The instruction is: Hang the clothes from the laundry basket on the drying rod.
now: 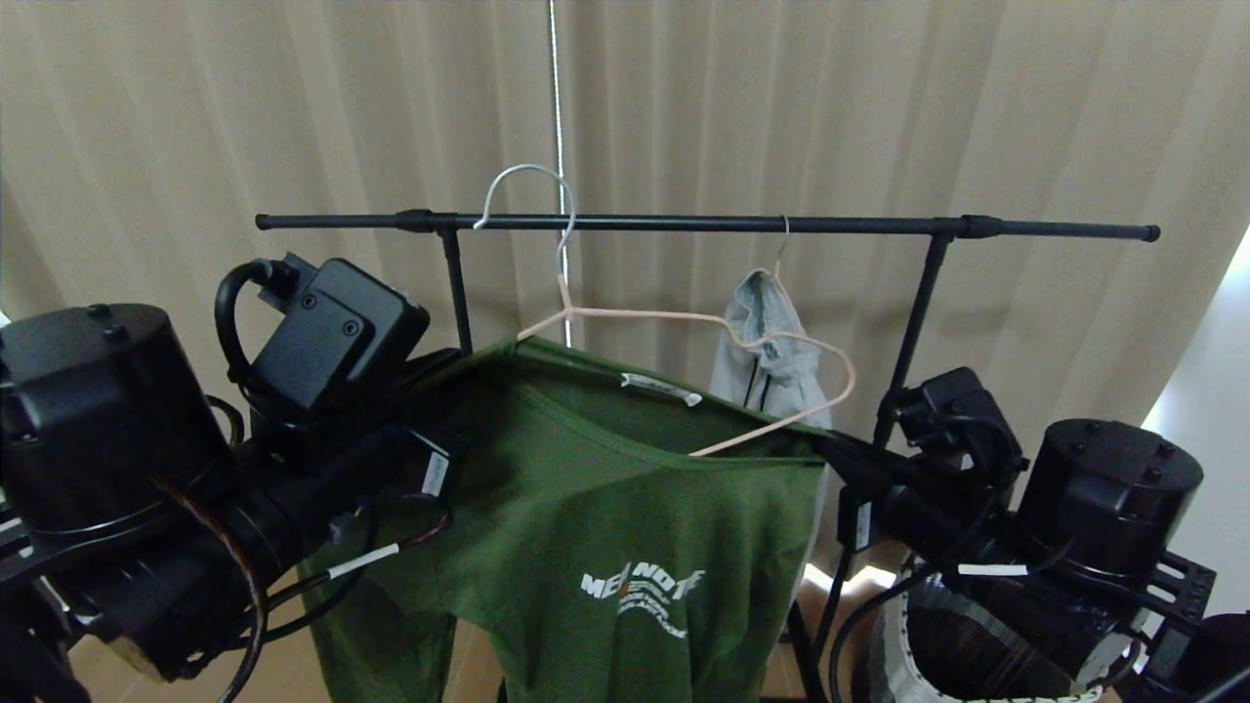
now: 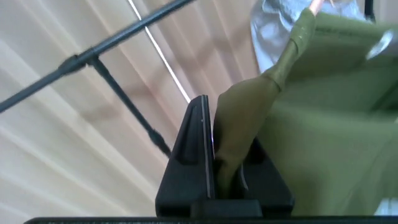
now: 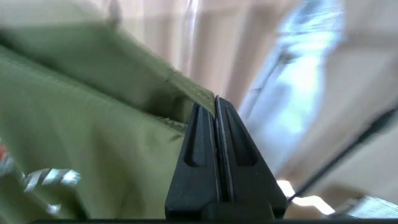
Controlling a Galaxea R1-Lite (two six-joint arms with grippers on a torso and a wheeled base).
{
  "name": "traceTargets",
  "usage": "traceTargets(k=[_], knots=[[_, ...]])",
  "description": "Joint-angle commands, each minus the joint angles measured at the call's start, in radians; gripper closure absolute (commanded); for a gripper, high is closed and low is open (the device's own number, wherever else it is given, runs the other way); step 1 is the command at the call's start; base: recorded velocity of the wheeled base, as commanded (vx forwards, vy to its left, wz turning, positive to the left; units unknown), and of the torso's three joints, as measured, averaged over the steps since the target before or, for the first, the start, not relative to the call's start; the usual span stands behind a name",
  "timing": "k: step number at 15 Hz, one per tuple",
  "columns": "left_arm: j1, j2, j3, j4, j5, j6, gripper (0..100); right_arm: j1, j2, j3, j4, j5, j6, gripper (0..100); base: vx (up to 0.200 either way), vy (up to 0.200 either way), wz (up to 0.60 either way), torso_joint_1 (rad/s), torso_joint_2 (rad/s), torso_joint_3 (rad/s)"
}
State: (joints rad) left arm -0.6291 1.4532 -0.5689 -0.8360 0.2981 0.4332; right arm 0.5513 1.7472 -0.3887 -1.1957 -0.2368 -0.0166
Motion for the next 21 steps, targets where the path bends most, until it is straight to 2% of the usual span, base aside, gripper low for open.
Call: traceTargets(k=[1, 4, 6, 8, 13, 18, 19, 21], knots=[[0.000, -0.027, 0.052, -0.003, 0.004, 0.001, 100, -0.065, -0.023, -0.018, 0.002, -0.001, -0.014, 100, 0.000, 0.000, 0.00, 0.000, 0.00, 0.000], [0.000, -0.022, 0.080, -0.002, 0.004, 0.015, 100, -0.074, -0.041, -0.039, 0.012, 0.002, -0.025, 100, 0.000, 0.000, 0.00, 0.000, 0.00, 0.000], [0.012, -0.022, 0.124, -0.003, 0.004, 0.101, 100, -0.076, -0.098, -0.087, 0.102, 0.004, -0.052, 100, 0.000, 0.000, 0.00, 0.000, 0.00, 0.000], [0.020, -0.022, 0.138, -0.003, 0.003, 0.133, 100, -0.076, -0.123, -0.137, 0.180, 0.004, -0.051, 100, 0.000, 0.000, 0.00, 0.000, 0.00, 0.000], [0.034, -0.017, 0.153, -0.003, 0.004, 0.151, 100, -0.071, -0.133, -0.154, 0.202, 0.005, -0.054, 100, 0.000, 0.000, 0.00, 0.000, 0.00, 0.000], [0.043, -0.004, 0.126, -0.017, 0.012, 0.139, 100, 0.006, -0.161, -0.140, 0.252, 0.044, -0.056, 100, 0.000, 0.000, 0.00, 0.000, 0.00, 0.000], [0.040, 0.016, 0.118, -0.071, 0.012, 0.124, 100, 0.047, -0.166, -0.125, 0.263, 0.085, -0.056, 100, 0.000, 0.000, 0.00, 0.000, 0.00, 0.000], [0.042, 0.047, 0.129, -0.163, 0.013, 0.119, 100, 0.056, -0.164, -0.134, 0.288, 0.116, -0.057, 100, 0.000, 0.000, 0.00, 0.000, 0.00, 0.000]])
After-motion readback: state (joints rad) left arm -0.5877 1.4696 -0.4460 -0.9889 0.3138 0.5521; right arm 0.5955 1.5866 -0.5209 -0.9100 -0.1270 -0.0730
